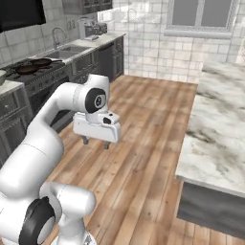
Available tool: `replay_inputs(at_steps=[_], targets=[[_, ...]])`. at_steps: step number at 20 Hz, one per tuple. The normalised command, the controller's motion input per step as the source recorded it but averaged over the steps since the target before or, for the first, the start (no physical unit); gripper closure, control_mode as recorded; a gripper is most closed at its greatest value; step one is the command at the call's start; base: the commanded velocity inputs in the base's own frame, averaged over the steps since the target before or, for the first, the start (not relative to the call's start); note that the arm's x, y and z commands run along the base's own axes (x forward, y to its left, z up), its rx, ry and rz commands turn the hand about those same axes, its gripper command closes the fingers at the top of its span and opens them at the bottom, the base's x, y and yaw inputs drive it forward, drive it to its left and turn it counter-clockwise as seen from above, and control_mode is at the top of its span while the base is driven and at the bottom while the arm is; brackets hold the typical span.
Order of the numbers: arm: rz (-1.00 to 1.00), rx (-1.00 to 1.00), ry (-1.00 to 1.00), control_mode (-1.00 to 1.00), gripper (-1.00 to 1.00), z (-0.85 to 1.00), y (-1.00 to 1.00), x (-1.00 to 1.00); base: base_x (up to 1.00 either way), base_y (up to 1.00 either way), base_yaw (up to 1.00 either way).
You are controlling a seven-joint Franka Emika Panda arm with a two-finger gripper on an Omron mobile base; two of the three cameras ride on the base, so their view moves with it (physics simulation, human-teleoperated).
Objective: Place one of the steaks on the plate and the other in the bowl. Then place the bowl in the fridge.
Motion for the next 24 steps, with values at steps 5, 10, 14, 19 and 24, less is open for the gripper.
replay_inputs(at_steps=[5, 10, 14, 19, 24], targets=[[0.0, 0.0, 0.0, 1.0, -1.0, 0.0, 0.0, 0.0, 0.91, 0.0, 0.0], [0.0, 0.0, 0.0, 1.0, -1.0, 0.0, 0.0, 0.0, 0.85, 0.0, 0.0], [0.0, 0.0, 0.0, 1.0, -1.0, 0.0, 0.0, 0.0, 0.58, 0.0, 0.0], [0.0, 0.0, 0.0, 1.0, -1.0, 0.0, 0.0, 0.0, 0.33, 0.21, -0.08], [0.0, 0.0, 0.0, 1.0, -1.0, 0.0, 0.0, 0.0, 0.18, 0.48, -0.06]])
